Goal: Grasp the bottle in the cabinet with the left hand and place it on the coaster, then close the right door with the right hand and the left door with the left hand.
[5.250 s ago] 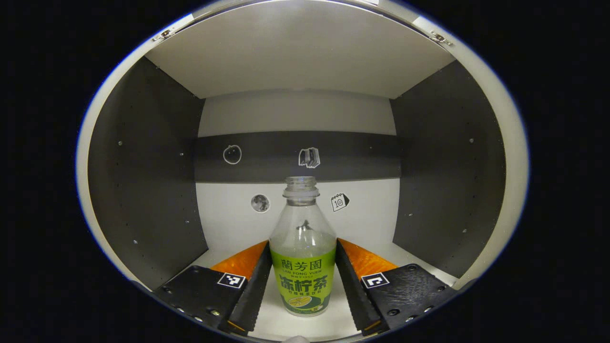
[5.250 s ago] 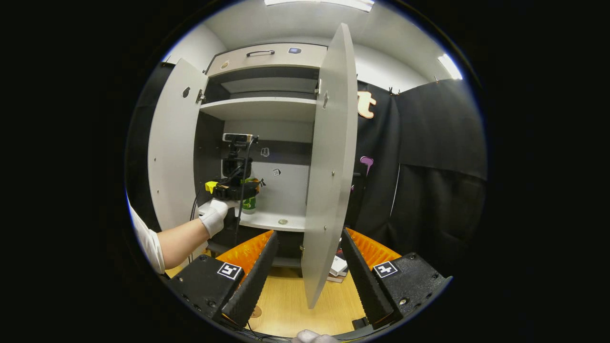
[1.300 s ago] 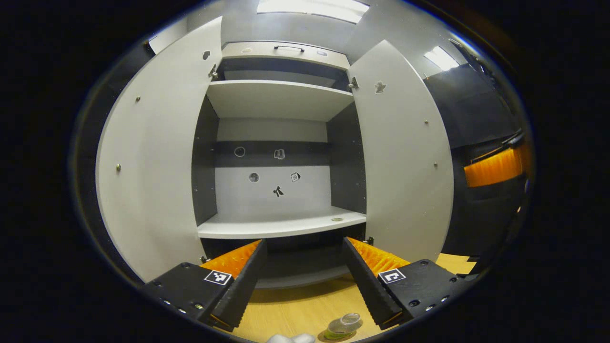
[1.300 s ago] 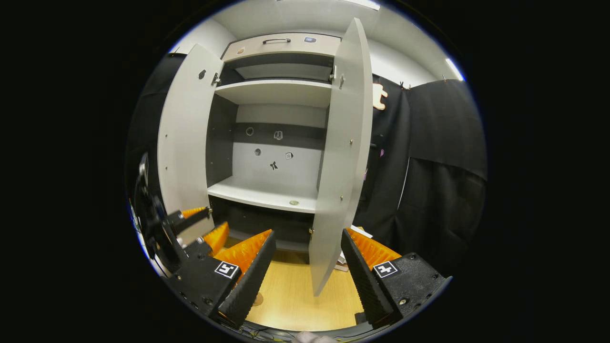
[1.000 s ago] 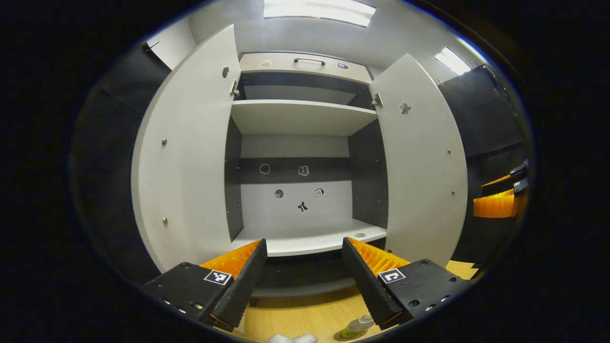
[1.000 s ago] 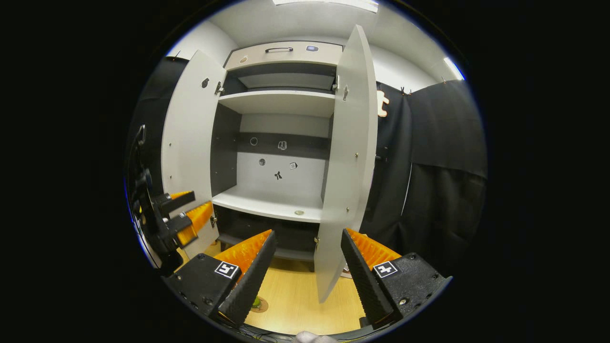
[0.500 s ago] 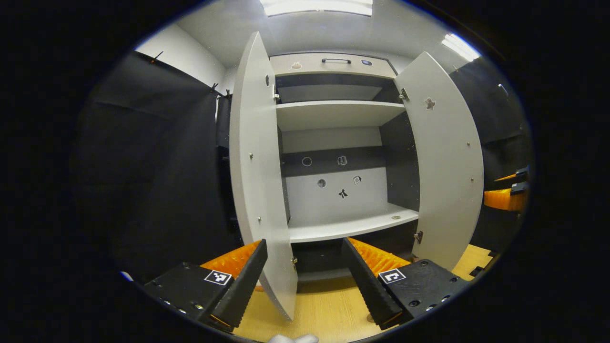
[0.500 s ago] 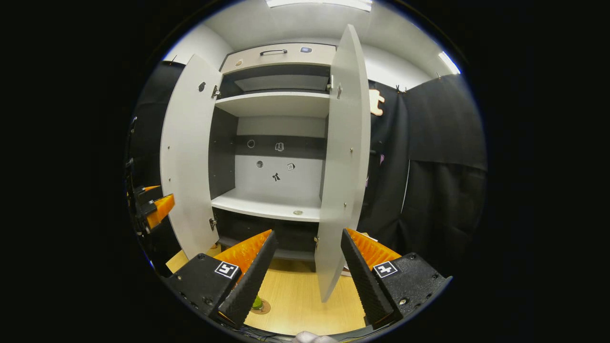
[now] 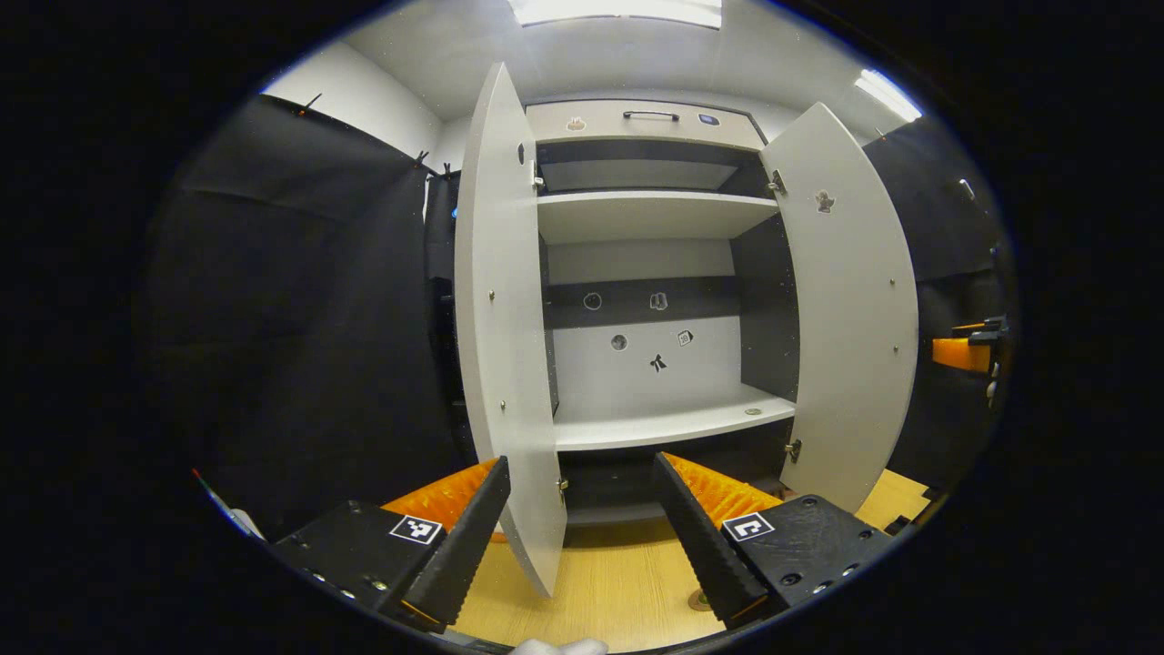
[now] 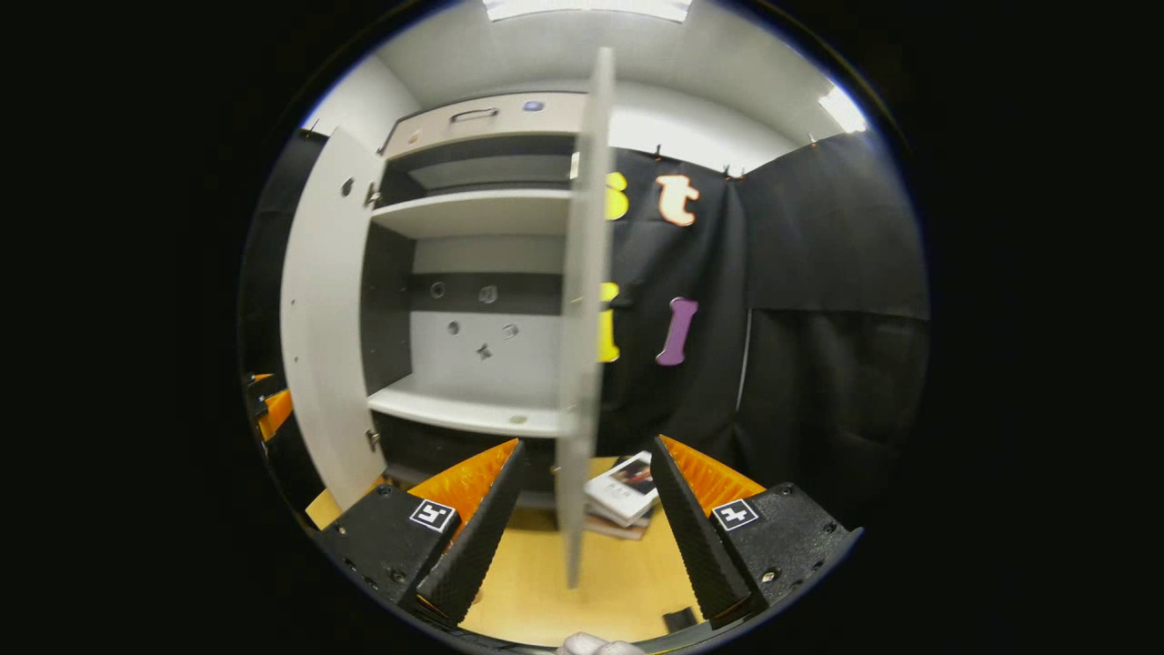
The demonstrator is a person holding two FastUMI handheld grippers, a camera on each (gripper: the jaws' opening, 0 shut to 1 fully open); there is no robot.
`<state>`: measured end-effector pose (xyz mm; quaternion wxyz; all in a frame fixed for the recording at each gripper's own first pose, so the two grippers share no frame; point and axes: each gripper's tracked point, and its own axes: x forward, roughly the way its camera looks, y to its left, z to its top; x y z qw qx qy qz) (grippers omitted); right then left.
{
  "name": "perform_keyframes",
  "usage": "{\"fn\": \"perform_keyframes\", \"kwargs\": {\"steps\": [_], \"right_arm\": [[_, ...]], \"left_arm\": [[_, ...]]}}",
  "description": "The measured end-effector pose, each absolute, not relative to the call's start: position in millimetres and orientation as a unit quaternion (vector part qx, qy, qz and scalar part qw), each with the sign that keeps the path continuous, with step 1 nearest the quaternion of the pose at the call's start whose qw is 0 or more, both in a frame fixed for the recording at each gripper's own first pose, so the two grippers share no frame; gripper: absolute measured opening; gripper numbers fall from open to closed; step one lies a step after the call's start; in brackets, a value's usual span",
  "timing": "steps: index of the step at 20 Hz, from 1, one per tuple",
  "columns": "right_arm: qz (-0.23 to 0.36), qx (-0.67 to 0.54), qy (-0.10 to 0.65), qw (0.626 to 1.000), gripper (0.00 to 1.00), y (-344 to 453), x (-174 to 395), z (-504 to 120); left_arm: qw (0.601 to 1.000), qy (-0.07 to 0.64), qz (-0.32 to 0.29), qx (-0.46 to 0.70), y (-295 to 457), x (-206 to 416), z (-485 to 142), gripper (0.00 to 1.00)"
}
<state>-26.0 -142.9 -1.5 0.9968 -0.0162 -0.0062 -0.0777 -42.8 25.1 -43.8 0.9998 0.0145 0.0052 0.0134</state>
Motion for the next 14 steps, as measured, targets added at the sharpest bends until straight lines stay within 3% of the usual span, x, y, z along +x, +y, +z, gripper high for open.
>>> {"fn": "perform_keyframes", "kwargs": {"steps": [6, 14], "right_arm": [[-0.04, 0.002, -0.011, 0.999, 0.84, -213.2, 26.5, 26.1], [0.086, -0.001, 0.017, 0.996, 0.84, -183.4, 73.3, 30.5]], "left_arm": [[0.997, 0.009, 0.075, -0.006, -10.0, -55.7, -31.0, 0.96], [0.992, 0.023, 0.128, 0.0, -45.8, -77.2, -28.7, 0.96]]}}
